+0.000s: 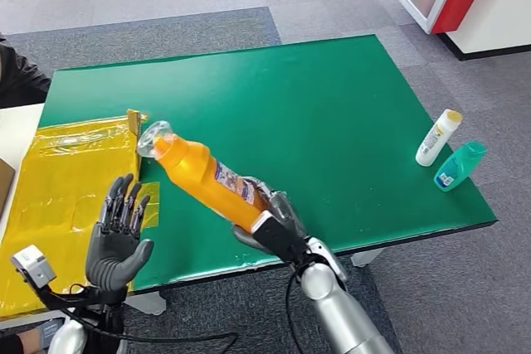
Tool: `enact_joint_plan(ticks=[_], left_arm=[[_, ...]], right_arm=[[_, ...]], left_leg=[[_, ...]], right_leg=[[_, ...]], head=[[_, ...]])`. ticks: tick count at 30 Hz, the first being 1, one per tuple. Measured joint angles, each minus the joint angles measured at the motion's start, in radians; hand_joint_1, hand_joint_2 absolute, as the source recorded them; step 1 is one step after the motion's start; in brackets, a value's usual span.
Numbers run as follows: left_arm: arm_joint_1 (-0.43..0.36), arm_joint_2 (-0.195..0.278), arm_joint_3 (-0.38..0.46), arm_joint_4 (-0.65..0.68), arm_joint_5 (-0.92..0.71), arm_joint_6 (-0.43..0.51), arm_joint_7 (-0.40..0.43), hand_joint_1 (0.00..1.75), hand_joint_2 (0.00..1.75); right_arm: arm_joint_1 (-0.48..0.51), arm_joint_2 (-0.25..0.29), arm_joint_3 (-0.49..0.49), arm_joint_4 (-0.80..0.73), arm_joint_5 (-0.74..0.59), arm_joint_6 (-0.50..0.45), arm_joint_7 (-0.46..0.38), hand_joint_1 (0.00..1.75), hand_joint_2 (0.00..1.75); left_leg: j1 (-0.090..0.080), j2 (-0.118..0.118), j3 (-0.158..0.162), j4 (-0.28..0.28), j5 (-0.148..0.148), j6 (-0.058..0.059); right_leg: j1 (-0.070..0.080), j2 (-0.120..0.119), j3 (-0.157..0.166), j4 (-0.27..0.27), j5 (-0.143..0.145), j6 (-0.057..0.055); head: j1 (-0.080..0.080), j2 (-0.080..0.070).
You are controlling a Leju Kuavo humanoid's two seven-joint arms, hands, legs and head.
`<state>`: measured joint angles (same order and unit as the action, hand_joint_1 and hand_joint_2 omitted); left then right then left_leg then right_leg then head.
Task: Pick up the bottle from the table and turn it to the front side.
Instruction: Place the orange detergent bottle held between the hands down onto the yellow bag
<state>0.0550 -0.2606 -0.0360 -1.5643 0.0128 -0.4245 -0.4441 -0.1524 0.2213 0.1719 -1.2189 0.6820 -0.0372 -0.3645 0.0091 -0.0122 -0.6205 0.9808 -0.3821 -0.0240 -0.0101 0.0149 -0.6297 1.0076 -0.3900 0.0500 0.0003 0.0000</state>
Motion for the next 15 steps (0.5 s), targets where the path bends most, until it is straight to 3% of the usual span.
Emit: enact_joint_plan(ticks=[7,15], left_arm=[[-0.056,0.022,-0.076,-0.02,0.13,-0.005,0.077,0.0,1.75],[-0.091,0.035,-0.108,-0.016,0.193,0.02,0.121,0.0,1.75]], right_arm=[[-0.004,0.016,0.063,0.087,0.076,-0.081,-0.034,1.75,1.75],[0.004,0.022,0.126,0.11,0.095,-0.098,-0.066,1.75,1.75]], left_leg=[[0.0,0.0,0.0,0.0,0.0,0.0],[0.0,0.0,0.0,0.0,0.0,0.0]], right_leg=[[0.0,0.0,0.0,0.0,0.0,0.0],[0.0,0.0,0.0,0.0,0.0,0.0]], head=[[0.0,0.0],[0.0,0.0]])
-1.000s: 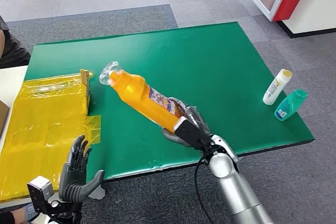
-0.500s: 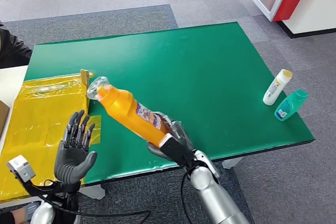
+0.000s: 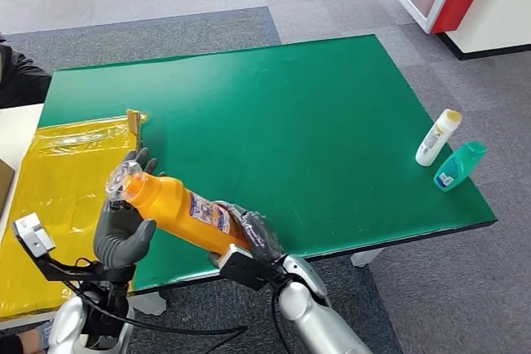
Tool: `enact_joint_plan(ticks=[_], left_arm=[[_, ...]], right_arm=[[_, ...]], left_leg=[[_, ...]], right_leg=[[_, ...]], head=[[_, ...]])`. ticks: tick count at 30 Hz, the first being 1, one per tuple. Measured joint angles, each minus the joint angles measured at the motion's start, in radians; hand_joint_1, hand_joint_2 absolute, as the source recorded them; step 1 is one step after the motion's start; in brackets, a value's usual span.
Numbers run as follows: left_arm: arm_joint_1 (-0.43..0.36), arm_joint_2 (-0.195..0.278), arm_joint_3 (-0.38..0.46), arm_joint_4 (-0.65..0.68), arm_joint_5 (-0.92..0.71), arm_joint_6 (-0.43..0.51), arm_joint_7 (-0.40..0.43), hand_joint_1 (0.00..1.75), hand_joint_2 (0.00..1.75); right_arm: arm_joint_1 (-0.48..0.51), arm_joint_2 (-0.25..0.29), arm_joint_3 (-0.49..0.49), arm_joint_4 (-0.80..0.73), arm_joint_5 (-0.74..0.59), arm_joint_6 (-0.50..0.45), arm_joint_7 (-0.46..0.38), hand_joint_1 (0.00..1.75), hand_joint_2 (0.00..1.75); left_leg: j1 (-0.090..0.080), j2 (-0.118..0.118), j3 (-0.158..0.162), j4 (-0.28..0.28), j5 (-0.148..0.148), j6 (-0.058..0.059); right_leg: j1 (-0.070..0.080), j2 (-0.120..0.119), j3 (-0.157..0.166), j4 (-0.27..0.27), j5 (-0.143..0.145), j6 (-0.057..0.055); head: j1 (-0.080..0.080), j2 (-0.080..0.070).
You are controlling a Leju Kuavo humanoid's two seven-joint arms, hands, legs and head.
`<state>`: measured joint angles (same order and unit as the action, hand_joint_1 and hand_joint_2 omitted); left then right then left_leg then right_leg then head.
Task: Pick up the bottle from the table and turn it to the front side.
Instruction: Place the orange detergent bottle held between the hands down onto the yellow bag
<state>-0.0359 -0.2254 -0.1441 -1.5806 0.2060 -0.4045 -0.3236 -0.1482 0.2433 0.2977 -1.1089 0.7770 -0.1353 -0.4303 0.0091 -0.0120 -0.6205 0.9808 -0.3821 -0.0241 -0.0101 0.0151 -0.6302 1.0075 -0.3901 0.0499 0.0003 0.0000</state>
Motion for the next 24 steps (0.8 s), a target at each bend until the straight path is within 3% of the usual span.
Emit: enact_joint_plan(ticks=[7,11,16,24], left_arm=[[-0.004,0.003,-0.004,0.013,0.038,0.029,0.005,0.0,1.75],[-0.004,0.004,-0.015,0.024,0.031,0.045,0.051,0.0,1.75],[-0.004,0.014,-0.068,0.051,-0.014,0.041,0.104,0.0,1.75],[-0.024,0.046,-0.13,0.07,-0.065,0.039,0.092,0.01,1.75]], right_arm=[[0.012,0.0,0.031,-0.026,0.001,-0.011,-0.004,1.75,1.75],[0.022,0.0,0.042,-0.069,0.002,-0.011,0.002,1.75,1.75],[0.026,-0.003,0.048,-0.1,0.009,-0.011,0.0,1.75,1.75],[0.029,-0.014,0.064,-0.111,0.018,-0.02,-0.009,1.75,1.75]], left_leg=[[0.0,0.0,0.0,0.0,0.0,0.0],[0.0,0.0,0.0,0.0,0.0,0.0],[0.0,0.0,0.0,0.0,0.0,0.0],[0.0,0.0,0.0,0.0,0.0,0.0]], right_leg=[[0.0,0.0,0.0,0.0,0.0,0.0],[0.0,0.0,0.0,0.0,0.0,0.0],[0.0,0.0,0.0,0.0,0.0,0.0],[0.0,0.0,0.0,0.0,0.0,0.0]], head=[[0.0,0.0],[0.0,0.0],[0.0,0.0],[0.0,0.0]])
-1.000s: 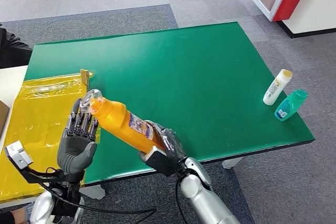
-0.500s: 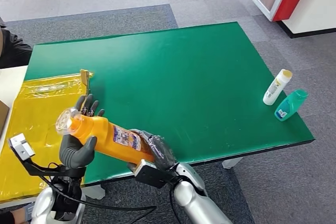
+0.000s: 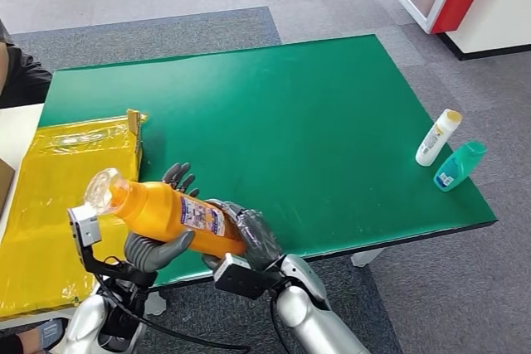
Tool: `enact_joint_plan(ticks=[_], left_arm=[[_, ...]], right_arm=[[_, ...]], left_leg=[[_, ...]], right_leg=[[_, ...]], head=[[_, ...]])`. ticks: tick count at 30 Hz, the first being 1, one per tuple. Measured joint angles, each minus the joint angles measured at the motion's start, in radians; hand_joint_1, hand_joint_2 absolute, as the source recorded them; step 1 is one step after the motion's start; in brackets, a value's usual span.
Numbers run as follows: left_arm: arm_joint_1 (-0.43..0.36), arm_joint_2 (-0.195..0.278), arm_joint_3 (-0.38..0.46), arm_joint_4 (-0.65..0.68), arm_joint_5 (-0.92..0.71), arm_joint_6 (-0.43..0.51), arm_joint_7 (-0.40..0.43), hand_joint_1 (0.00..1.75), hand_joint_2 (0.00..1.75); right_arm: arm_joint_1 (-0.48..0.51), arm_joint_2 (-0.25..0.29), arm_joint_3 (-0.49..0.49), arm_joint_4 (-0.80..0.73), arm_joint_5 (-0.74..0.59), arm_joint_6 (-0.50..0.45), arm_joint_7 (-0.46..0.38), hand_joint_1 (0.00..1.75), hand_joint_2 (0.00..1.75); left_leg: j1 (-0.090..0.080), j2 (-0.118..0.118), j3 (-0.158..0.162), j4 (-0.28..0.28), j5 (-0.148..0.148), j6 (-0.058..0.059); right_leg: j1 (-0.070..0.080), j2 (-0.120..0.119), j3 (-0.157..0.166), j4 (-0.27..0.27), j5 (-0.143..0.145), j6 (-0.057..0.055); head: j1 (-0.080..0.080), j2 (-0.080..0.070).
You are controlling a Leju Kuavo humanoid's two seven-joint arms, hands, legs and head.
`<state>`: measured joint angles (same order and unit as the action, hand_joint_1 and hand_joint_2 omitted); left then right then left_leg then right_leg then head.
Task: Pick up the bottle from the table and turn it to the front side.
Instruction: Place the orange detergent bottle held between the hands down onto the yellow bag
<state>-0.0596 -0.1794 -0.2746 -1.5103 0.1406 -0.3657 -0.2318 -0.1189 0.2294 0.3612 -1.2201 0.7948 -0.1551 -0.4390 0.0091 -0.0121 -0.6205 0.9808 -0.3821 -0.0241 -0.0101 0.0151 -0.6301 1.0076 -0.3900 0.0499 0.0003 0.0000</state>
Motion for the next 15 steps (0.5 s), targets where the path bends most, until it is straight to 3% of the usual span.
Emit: enact_joint_plan(ticks=[1,3,5,7,15], left_arm=[[-0.003,0.004,-0.006,0.0,-0.011,0.0,-0.011,0.07,1.75],[-0.008,0.012,-0.018,0.0,-0.033,-0.001,-0.034,0.7,1.75],[-0.01,0.019,-0.026,-0.003,-0.061,0.002,-0.055,1.51,1.75],[-0.01,0.023,-0.032,-0.009,-0.093,0.009,-0.071,1.75,1.75],[0.002,0.033,-0.04,-0.038,-0.168,0.016,-0.136,1.75,1.75]], right_arm=[[0.0,-0.001,0.002,0.0,0.001,-0.003,0.0,1.75,1.75],[0.0,-0.001,0.006,0.0,0.002,-0.008,0.0,1.75,1.75],[0.0,-0.002,0.008,0.0,0.003,-0.011,0.0,1.75,1.75],[0.001,-0.002,0.009,0.0,0.004,-0.014,0.002,1.75,1.75],[0.001,-0.002,0.012,0.0,0.011,-0.018,0.007,1.75,1.75]], left_leg=[[0.0,0.0,0.0,0.0,0.0,0.0],[0.0,0.0,0.0,0.0,0.0,0.0],[0.0,0.0,0.0,0.0,0.0,0.0],[0.0,0.0,0.0,0.0,0.0,0.0],[0.0,0.0,0.0,0.0,0.0,0.0]], right_leg=[[0.0,0.0,0.0,0.0,0.0,0.0],[0.0,0.0,0.0,0.0,0.0,0.0],[0.0,0.0,0.0,0.0,0.0,0.0],[0.0,0.0,0.0,0.0,0.0,0.0],[0.0,0.0,0.0,0.0,0.0,0.0]], head=[[0.0,0.0],[0.0,0.0],[0.0,0.0],[0.0,0.0],[0.0,0.0]])
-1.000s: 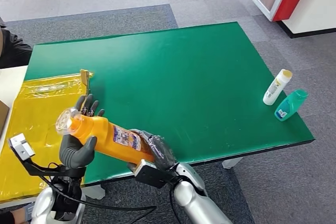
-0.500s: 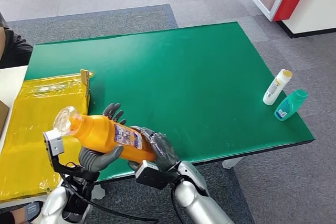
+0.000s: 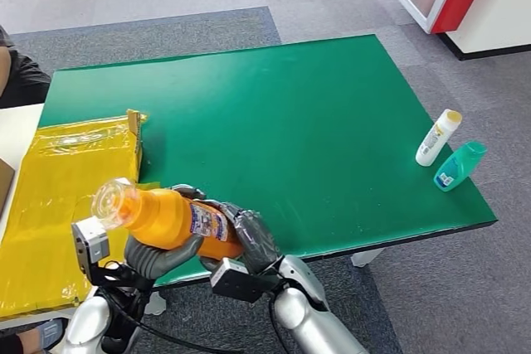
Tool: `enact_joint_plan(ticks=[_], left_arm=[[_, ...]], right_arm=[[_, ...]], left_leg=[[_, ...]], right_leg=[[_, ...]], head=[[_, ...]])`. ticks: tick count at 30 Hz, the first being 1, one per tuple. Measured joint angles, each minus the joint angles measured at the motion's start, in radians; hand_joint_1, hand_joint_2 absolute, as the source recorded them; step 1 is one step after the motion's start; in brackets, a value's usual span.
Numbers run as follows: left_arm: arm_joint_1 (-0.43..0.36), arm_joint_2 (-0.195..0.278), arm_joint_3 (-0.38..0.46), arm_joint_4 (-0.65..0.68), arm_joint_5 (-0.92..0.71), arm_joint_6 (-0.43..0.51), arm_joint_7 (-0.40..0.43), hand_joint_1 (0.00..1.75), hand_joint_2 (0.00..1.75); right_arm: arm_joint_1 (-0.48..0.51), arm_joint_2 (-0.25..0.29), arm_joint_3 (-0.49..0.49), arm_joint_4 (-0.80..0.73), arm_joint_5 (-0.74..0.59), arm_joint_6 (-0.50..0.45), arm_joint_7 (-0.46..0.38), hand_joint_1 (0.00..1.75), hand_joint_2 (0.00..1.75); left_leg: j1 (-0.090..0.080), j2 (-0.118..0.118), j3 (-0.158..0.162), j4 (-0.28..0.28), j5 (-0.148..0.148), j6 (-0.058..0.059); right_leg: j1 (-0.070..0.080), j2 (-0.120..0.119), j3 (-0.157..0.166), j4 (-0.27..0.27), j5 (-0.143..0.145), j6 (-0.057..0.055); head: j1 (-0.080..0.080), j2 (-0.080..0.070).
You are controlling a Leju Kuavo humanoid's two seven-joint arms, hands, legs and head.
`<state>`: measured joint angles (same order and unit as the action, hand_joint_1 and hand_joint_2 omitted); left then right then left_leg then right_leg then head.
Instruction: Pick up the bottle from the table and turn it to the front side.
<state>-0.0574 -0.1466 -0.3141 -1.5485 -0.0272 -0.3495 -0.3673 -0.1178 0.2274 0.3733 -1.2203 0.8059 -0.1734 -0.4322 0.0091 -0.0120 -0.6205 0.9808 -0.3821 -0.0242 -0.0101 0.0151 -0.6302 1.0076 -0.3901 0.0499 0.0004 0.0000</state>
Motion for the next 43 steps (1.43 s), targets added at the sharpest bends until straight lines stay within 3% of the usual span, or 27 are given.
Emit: enact_joint_plan(ticks=[4,5,8,9,13,18,22,29,34,39,43], left_arm=[[0.017,0.002,0.0,-0.024,-0.032,0.004,-0.042,1.75,1.75],[0.022,0.003,0.0,-0.03,-0.04,0.006,-0.049,1.75,1.75],[0.03,0.005,0.0,-0.042,-0.052,0.008,-0.058,1.75,1.75],[0.031,0.006,0.0,-0.045,-0.056,0.006,-0.063,1.75,1.75],[0.029,0.022,-0.001,-0.076,-0.109,0.006,-0.104,1.75,1.75],[0.013,0.111,0.008,-0.134,-0.352,0.132,-0.063,1.75,1.75],[0.009,0.161,0.021,-0.164,-0.426,0.167,-0.028,1.75,1.75],[0.01,0.307,0.079,-0.188,-0.736,0.223,0.212,1.75,1.75],[0.005,0.388,0.125,-0.19,-0.958,0.173,0.333,1.75,1.75],[-0.047,0.416,0.122,-0.112,-1.316,0.15,0.417,1.75,1.75],[-0.075,0.402,0.11,-0.049,-1.438,0.181,0.416,1.75,1.75]], right_arm=[[0.0,0.0,0.006,0.0,0.0,0.002,0.0,1.75,1.75],[0.0,0.0,0.009,-0.001,0.0,0.003,0.0,1.46,1.75],[0.0,0.0,0.015,-0.001,-0.002,0.005,0.001,0.18,1.75],[0.0,0.0,0.016,-0.001,-0.005,0.007,0.002,0.03,1.75],[0.004,-0.001,0.008,0.0,-0.039,0.018,0.018,0.0,1.75],[0.051,-0.01,-0.069,-0.027,-0.128,0.044,0.013,0.0,1.75],[0.079,-0.019,-0.118,-0.058,-0.138,0.069,0.006,0.0,1.75],[0.143,-0.02,-0.257,-0.129,-0.198,0.106,-0.008,0.0,1.75],[0.172,-0.017,-0.348,-0.172,-0.212,0.157,-0.024,0.0,1.75],[0.173,0.002,-0.404,-0.191,-0.214,0.204,-0.029,0.0,1.75],[0.172,0.014,-0.415,-0.19,-0.212,0.211,-0.03,0.0,1.75]], left_leg=[[0.0,0.0,0.0,0.0,0.0,0.0],[0.0,0.0,0.0,0.0,0.0,0.0],[0.0,0.0,0.0,0.0,0.0,0.0],[0.0,0.0,0.0,0.0,0.0,0.0],[0.0,0.0,0.0,0.0,0.0,0.0],[0.0,0.0,0.0,0.0,0.0,-0.001],[0.0,0.0,0.0,0.0,0.0,-0.001],[0.001,0.0,0.0,0.0,0.0,-0.002],[0.001,0.0,0.0,0.0,0.0,-0.002],[0.001,0.0,0.0,0.0,0.0,-0.002],[0.001,0.0,0.0,0.0,0.0,-0.002]], right_leg=[[0.0,0.0,0.0,0.0,0.0,0.0],[0.0,0.0,0.0,0.0,0.0,0.0],[0.0,0.0,0.0,0.0,0.0,0.0],[0.0,0.0,0.0,0.0,0.0,0.0],[0.0,0.0,0.0,0.0,0.0,0.0],[0.0,0.0,0.0,0.0,0.0,-0.001],[0.001,0.0,0.0,0.0,0.0,-0.001],[0.001,0.0,-0.001,0.0,0.0,-0.002],[0.001,0.0,-0.001,0.0,-0.001,-0.002],[0.001,0.0,-0.001,0.0,0.0,-0.002],[0.001,0.0,-0.001,0.0,0.0,-0.002]], head=[[0.0,0.0],[0.0,0.0],[0.0,0.0],[0.0,0.0],[0.0,0.0],[0.0,0.0],[0.0,0.0],[0.0,0.0],[0.0,0.0],[0.0,0.0],[0.0,0.0]])
